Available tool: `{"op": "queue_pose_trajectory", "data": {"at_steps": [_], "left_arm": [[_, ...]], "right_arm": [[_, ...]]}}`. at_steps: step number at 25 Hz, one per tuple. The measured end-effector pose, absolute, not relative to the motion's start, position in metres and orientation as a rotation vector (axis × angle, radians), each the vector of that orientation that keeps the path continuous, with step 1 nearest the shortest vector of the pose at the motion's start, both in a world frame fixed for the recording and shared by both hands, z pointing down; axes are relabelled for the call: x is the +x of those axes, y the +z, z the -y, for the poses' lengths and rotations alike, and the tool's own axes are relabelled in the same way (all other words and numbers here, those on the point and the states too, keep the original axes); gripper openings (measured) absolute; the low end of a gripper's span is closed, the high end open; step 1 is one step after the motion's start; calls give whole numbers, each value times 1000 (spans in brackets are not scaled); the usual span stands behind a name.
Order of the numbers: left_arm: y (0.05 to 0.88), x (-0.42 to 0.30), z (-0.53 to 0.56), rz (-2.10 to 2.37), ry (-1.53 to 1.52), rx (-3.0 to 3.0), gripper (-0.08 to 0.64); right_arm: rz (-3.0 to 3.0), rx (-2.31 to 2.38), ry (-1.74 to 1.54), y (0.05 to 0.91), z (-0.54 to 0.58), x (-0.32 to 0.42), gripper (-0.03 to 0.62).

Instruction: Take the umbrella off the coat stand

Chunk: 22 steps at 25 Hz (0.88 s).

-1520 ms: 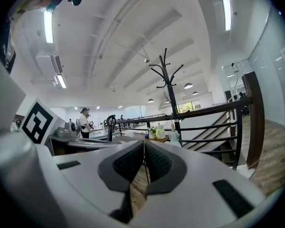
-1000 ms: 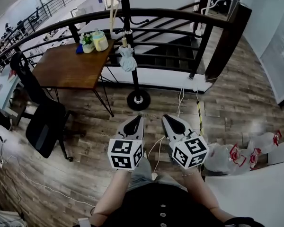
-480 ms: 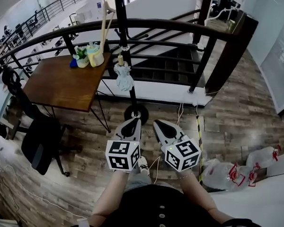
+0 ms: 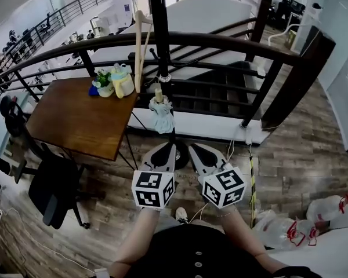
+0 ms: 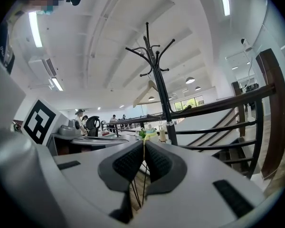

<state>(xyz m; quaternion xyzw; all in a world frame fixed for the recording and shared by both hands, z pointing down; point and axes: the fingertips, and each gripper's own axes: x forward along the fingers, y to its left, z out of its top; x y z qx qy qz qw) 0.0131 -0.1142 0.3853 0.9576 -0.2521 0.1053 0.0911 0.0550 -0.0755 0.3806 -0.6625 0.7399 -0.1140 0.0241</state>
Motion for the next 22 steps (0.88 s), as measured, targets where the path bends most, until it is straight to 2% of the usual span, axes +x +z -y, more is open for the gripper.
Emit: {"op": "queue_pose_trajectory", "data": {"at_steps": [11,22], "left_arm": [[401,25,142,733,344,2815,17],[397,58,195,923,338,2769,17]], "right_arm": [[-2281,-2068,-450,403,104,69,31],[-2417,-1934,-432,395,169,107,31]]}}
